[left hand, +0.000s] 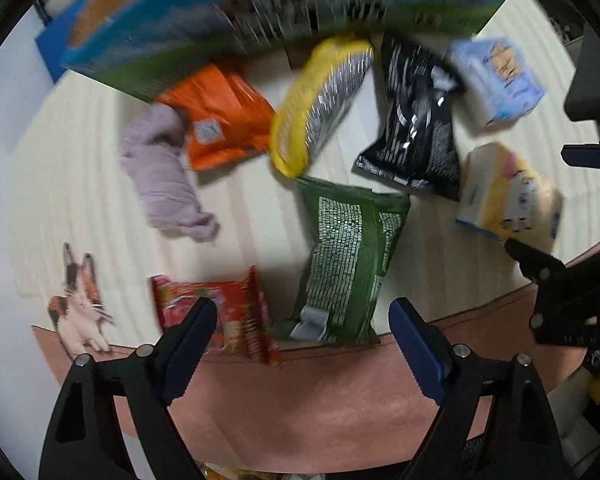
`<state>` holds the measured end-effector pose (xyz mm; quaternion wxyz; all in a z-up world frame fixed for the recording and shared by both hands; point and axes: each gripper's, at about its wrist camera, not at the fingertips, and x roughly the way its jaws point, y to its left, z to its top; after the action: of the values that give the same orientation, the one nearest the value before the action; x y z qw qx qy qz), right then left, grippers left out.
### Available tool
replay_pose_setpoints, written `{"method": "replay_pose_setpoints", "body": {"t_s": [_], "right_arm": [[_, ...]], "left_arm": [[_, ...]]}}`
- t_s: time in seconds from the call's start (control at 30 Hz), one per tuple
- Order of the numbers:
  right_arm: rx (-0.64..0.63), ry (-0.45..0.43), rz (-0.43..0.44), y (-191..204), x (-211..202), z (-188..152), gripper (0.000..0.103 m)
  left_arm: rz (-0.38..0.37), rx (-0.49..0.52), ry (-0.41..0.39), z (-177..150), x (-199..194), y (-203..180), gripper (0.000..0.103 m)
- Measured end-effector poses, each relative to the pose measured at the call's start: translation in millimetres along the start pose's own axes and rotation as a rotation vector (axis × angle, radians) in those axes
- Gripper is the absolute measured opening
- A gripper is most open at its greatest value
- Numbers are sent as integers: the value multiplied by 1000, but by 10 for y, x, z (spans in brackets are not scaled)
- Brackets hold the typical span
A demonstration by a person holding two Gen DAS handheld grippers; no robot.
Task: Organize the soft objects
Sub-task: 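Grasp the green snack bag with the left tool while the right tool grasps the yellow tissue pack, then carry both items into the box and open both tools to release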
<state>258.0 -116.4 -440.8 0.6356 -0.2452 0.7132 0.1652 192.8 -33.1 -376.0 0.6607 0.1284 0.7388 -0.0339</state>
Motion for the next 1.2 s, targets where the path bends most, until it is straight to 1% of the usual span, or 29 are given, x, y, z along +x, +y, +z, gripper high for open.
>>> {"method": "replay_pose_setpoints", "body": {"t_s": [0.1,0.13,0.17,0.2,0.27,0.3,0.37,0.47,0.53,0.67,0.7,0.73,0.77,0.83,0.87,0.93,1.0,1.1,1.2], "right_arm": [[9,35,52,51,188,13,92],[16,44,61,60,227,2,85],[25,52,72,63,264,-11,80],[52,54,81,59,298,-44,79],[137,61,116,5,354,-134,76],[224,91,152,-81,392,-204,76],[353,140,234,-188,473,-354,72],[442,122,314,-227,494,-547,72],[452,106,314,-205,530,-630,75],[460,95,307,-183,471,-751,76],[463,97,297,-161,509,-756,76],[468,97,287,-151,526,-766,76],[471,98,279,-185,480,-736,72],[489,86,270,-158,538,-803,70],[502,76,274,-142,553,-855,68],[515,67,296,-188,619,-769,68],[526,48,319,-176,592,-917,67],[523,-3,359,-127,238,-1132,67],[510,-80,411,-124,-152,-1292,67]], "left_arm": [[-21,10,31,42,147,-23,85],[-18,16,39,54,190,-38,85],[-15,20,45,62,219,-49,82],[-12,21,46,73,249,-57,73],[-26,16,62,86,303,-79,65],[-33,9,68,103,318,-111,56],[-79,-23,93,113,379,-130,49],[-143,-100,128,80,480,-115,49],[-178,-143,154,49,564,-85,49],[-197,-175,184,16,771,-51,48],[-203,-189,170,6,783,-30,48],[-205,-197,166,-6,796,-22,46],[-201,-204,166,-2,801,-5,39],[-190,-223,155,-49,711,56,36],[-183,-230,147,-91,675,80,34],[-171,-237,123,-175,585,103,33],[-151,-244,83,-308,387,82,33],[-166,-261,16,-516,58,62,32],[-209,-287,-64,-664,-319,125,32]]}}
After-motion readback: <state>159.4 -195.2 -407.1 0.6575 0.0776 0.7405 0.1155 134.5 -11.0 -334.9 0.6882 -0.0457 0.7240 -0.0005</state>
